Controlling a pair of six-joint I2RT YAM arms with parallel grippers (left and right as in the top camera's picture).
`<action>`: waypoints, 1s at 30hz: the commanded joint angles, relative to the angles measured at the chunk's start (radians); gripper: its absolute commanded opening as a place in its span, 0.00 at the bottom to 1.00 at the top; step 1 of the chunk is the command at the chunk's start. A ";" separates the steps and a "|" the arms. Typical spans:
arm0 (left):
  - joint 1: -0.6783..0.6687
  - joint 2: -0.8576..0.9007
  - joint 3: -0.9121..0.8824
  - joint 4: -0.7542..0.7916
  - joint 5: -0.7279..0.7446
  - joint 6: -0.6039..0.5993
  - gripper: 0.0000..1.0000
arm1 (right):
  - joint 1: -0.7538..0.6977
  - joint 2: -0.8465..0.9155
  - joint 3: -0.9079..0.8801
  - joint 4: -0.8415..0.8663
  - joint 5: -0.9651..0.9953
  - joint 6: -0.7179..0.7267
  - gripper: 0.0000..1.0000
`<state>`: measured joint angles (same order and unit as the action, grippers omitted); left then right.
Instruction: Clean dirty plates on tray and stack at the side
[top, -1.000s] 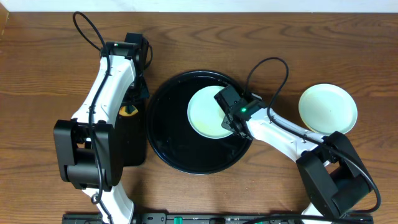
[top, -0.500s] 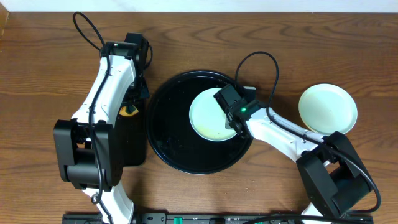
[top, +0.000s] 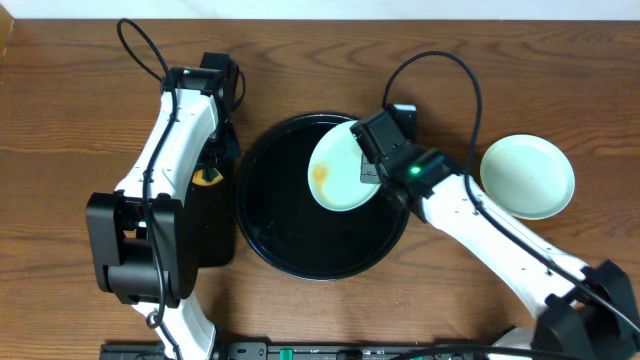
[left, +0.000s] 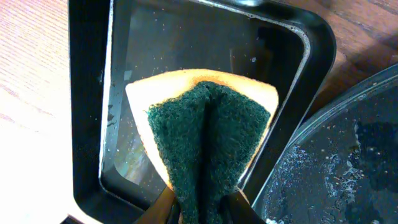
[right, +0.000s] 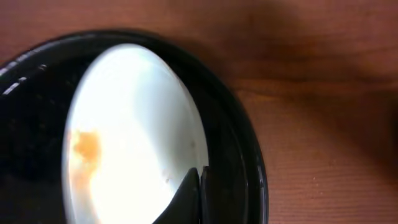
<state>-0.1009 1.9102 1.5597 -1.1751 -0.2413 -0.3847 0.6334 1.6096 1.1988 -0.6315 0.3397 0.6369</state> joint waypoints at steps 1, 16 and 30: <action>0.005 -0.006 0.011 0.002 -0.005 0.010 0.17 | 0.002 -0.016 0.017 -0.008 0.001 -0.042 0.01; 0.005 -0.006 0.011 0.013 -0.005 0.018 0.17 | 0.001 0.000 0.000 -0.210 -0.063 0.333 0.25; 0.005 -0.006 0.011 0.014 -0.005 0.018 0.17 | 0.001 0.224 -0.093 0.000 -0.266 0.432 0.53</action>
<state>-0.1009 1.9102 1.5597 -1.1553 -0.2409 -0.3840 0.6334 1.8027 1.1107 -0.6430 0.1108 1.0077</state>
